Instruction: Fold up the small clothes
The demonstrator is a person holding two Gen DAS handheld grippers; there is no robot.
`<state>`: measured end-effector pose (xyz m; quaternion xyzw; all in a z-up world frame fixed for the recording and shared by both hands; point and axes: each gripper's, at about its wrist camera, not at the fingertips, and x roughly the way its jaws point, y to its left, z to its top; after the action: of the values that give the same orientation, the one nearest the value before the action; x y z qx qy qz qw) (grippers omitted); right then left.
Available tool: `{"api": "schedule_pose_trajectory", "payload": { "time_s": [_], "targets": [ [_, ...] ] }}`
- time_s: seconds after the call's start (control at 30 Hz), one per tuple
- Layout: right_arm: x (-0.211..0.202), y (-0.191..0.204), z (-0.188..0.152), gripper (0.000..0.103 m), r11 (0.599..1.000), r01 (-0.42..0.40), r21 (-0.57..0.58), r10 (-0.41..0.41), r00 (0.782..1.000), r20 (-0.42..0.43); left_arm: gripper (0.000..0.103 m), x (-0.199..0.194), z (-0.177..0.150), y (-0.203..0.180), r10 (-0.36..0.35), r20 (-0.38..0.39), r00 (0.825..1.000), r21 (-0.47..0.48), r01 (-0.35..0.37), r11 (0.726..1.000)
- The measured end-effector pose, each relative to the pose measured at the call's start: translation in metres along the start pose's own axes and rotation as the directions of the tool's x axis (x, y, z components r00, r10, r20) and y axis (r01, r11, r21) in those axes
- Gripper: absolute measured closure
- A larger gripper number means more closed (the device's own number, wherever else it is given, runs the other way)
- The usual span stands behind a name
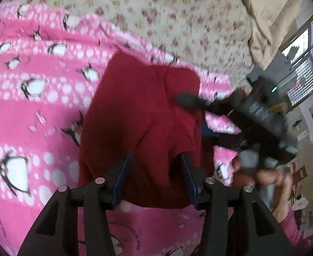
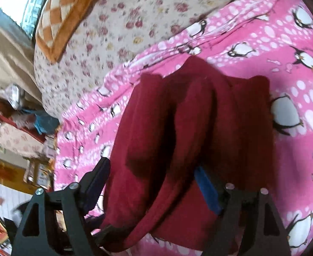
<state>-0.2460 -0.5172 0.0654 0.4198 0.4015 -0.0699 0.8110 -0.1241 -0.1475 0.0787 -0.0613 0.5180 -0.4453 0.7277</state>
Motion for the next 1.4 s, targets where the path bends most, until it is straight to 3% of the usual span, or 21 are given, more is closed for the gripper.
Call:
{"api": "schedule_pose_trajectory", "payload": {
  "time_s": [0.07, 0.1, 0.13, 0.17, 0.2, 0.33, 0.4, 0.47, 0.7, 0.8, 0.87, 0.93, 0.97, 1.1, 1.13, 1.23, 1.3, 1.37, 1.4],
  "targets": [
    [0.004, 0.007, 0.0, 0.021, 0.998, 0.041, -0.05, -0.041, 0.999, 0.002, 0.076, -0.015, 0.011, 0.008, 0.005, 0.062, 0.998, -0.017, -0.004, 1.0],
    [0.006, 0.012, 0.0, 0.027, 0.992, 0.08, -0.093, -0.08, 0.997, 0.007, 0.075, -0.017, 0.017, 0.013, 0.011, 0.074, 0.997, -0.03, -0.009, 0.999],
    [0.006, 0.019, 0.0, 0.036, 0.977, 0.138, -0.165, -0.135, 0.99, 0.025, 0.068, -0.018, 0.026, 0.022, 0.022, 0.081, 0.996, -0.06, -0.017, 0.998],
    [0.006, 0.023, 0.0, 0.06, 0.961, 0.171, -0.219, -0.167, 0.985, 0.035, 0.061, -0.016, 0.034, 0.031, 0.023, 0.076, 0.997, -0.089, -0.016, 0.996],
    [0.005, 0.027, 0.001, 0.075, 0.945, 0.193, -0.265, -0.188, 0.981, 0.045, 0.06, -0.013, 0.04, 0.038, 0.021, 0.074, 0.997, -0.109, -0.012, 0.994],
    [-0.005, 0.025, 0.013, 0.084, 0.931, 0.176, -0.318, -0.169, 0.984, 0.05, 0.06, 0.013, 0.061, 0.057, 0.013, 0.034, 0.999, -0.157, -0.008, 0.988],
    [-0.008, 0.023, 0.017, 0.086, 0.933, 0.162, -0.321, -0.155, 0.987, 0.045, 0.06, 0.033, 0.068, 0.056, -0.008, -0.028, 1.0, -0.14, 0.004, 0.99],
    [-0.015, 0.024, 0.02, 0.087, 0.927, 0.158, -0.34, -0.151, 0.987, 0.045, 0.06, 0.049, 0.069, 0.055, 0.029, -0.062, 0.998, -0.131, -0.037, 0.991],
    [-0.034, 0.013, 0.034, 0.088, 0.888, 0.216, -0.407, -0.201, 0.976, 0.08, 0.06, 0.07, 0.06, 0.041, -0.038, -0.077, 0.996, -0.116, 0.029, 0.993],
    [-0.017, -0.014, 0.035, 0.088, 0.868, 0.315, -0.385, -0.305, 0.948, 0.087, 0.057, 0.091, 0.054, 0.038, -0.065, -0.113, 0.991, -0.142, 0.048, 0.989],
    [-0.008, -0.03, 0.033, 0.088, 0.882, 0.325, -0.342, -0.315, 0.945, 0.087, 0.054, 0.101, 0.049, 0.038, -0.056, -0.116, 0.992, -0.165, 0.036, 0.986],
    [-0.012, -0.032, 0.033, 0.088, 0.893, 0.313, -0.322, -0.299, 0.95, 0.095, 0.053, 0.099, 0.047, 0.032, -0.023, -0.095, 0.995, -0.124, 0.011, 0.992],
    [-0.018, -0.03, 0.034, 0.086, 0.901, 0.307, -0.305, -0.292, 0.952, 0.097, 0.053, 0.098, 0.046, 0.028, -0.001, -0.089, 0.996, -0.105, -0.009, 0.994],
    [-0.046, -0.027, 0.03, 0.059, 0.939, 0.26, -0.226, -0.241, 0.965, 0.108, 0.054, 0.096, 0.045, 0.027, 0.013, -0.079, 0.997, -0.11, -0.021, 0.994],
    [-0.058, -0.023, 0.026, 0.057, 0.948, 0.233, -0.216, -0.211, 0.97, 0.119, 0.054, 0.096, 0.046, 0.028, 0.012, -0.077, 0.997, -0.114, -0.02, 0.993],
    [-0.074, -0.004, 0.01, 0.05, 0.945, 0.201, -0.258, -0.169, 0.975, 0.142, 0.053, 0.096, 0.045, 0.028, 0.018, -0.073, 0.997, -0.112, -0.027, 0.993],
    [-0.069, 0.006, 0.003, 0.043, 0.93, 0.207, -0.302, -0.181, 0.977, 0.113, 0.053, 0.095, 0.046, 0.027, 0.024, -0.072, 0.997, -0.108, -0.032, 0.994],
    [-0.049, 0.005, -0.005, 0.045, 0.918, 0.244, -0.314, -0.243, 0.969, 0.041, 0.053, 0.094, 0.046, 0.027, 0.027, -0.076, 0.997, -0.112, -0.035, 0.993],
    [-0.043, 0.002, -0.008, 0.065, 0.917, 0.247, -0.314, -0.256, 0.967, 0.012, 0.053, 0.093, 0.046, 0.027, 0.027, -0.079, 0.996, -0.114, -0.036, 0.993]
  ]
}}
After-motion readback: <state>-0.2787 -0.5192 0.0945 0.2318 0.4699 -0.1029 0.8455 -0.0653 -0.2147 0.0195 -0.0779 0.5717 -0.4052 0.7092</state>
